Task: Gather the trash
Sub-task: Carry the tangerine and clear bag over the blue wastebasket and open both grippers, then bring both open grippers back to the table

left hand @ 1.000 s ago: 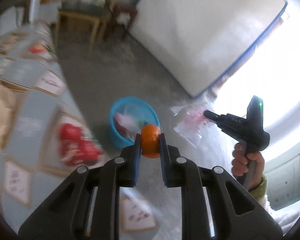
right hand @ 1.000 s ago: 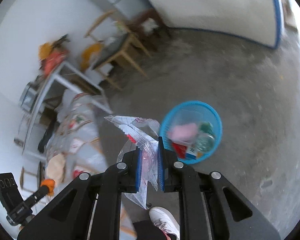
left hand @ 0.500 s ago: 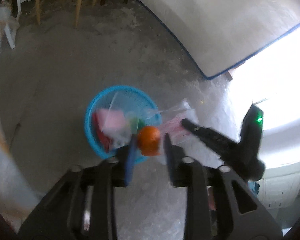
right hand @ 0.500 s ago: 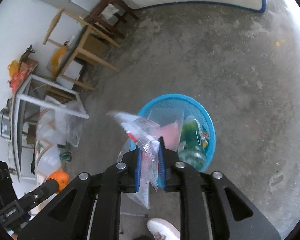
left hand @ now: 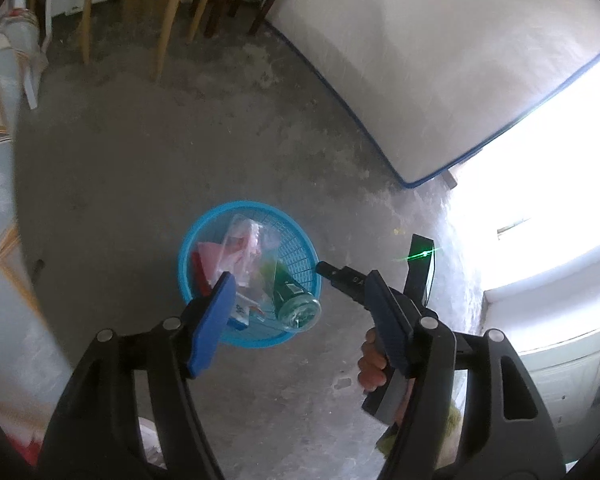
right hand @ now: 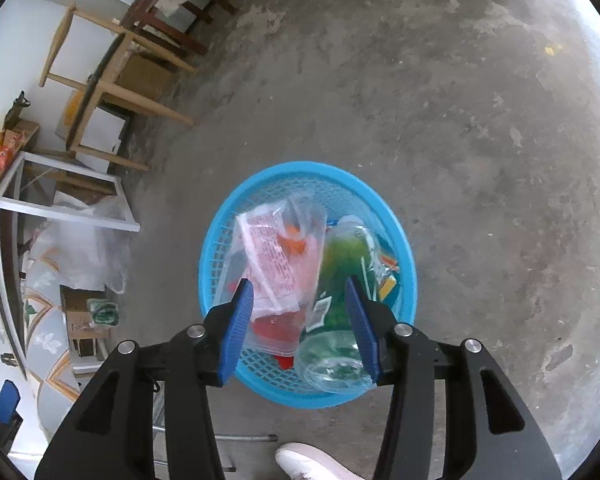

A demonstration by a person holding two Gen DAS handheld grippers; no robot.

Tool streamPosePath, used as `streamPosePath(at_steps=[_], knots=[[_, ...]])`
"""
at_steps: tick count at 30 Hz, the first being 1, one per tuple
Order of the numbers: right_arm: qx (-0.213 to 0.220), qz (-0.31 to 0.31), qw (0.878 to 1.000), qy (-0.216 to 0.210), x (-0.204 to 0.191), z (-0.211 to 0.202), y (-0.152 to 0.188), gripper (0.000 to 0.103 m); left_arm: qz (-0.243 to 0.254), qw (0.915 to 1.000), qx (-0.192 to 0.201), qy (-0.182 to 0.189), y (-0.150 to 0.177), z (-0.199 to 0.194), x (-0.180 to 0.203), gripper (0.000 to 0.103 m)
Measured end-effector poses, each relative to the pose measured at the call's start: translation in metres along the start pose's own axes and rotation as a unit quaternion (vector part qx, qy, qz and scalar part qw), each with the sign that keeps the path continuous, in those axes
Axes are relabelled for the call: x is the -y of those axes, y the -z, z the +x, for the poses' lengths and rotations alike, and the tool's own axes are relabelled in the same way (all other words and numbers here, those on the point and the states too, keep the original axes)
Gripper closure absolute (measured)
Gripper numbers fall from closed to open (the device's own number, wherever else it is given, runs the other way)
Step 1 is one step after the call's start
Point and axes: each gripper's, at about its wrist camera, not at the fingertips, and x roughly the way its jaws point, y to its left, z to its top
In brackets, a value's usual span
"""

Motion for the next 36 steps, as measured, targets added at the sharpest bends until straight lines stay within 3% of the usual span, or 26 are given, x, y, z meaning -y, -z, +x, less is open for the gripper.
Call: streamPosePath(at_steps=[7,10,13,16,21,23,26,29,32,36], knots=[[0.038,-0.056,0.997,-0.022,-0.019,-0.068,0.012,0.05,0.03,0.9988,0.04,0.005,0.04,-0.084,0.001,0.03],[0.05,-0.103,0.993,-0.038,-0.049,-0.101,0.022,0.049,0.026,0.9984,0.048,0.016,0.071,-0.125,-0.015,0.029],[0.058,-0.159,0.984,-0.056,-0.088,-0.129,0.032,0.047,0.006,0.9968,0.08,0.006,0.105,-0.174,-0.045,0.029],[0.059,-0.23,0.968,-0.087,-0.144,-0.156,0.053,0.045,-0.011,0.9919,0.122,-0.034,0.135,-0.221,-0.074,0.028],[0.038,-0.361,0.919,-0.153,-0.256,-0.183,0.121,0.035,-0.067,0.9764,0.188,-0.083,0.19,-0.292,-0.133,0.028],[0.013,-0.414,0.893,-0.176,-0.306,-0.182,0.16,0.029,-0.091,0.97,0.204,-0.095,0.205,-0.31,-0.154,0.028],[-0.045,-0.444,0.874,-0.194,-0.36,-0.167,0.206,0.029,-0.138,0.9561,0.235,-0.107,0.225,-0.343,-0.194,0.028],[-0.108,-0.449,0.87,-0.174,-0.411,-0.133,0.252,0.029,-0.166,0.9411,0.264,-0.13,0.228,-0.368,-0.223,0.028],[-0.132,-0.45,0.872,-0.142,-0.441,-0.103,0.29,0.029,-0.184,0.9302,0.278,-0.153,0.219,-0.386,-0.258,0.028],[-0.115,-0.461,0.874,-0.101,-0.476,-0.066,0.317,0.029,-0.219,0.925,0.267,-0.159,0.19,-0.39,-0.308,0.038]])
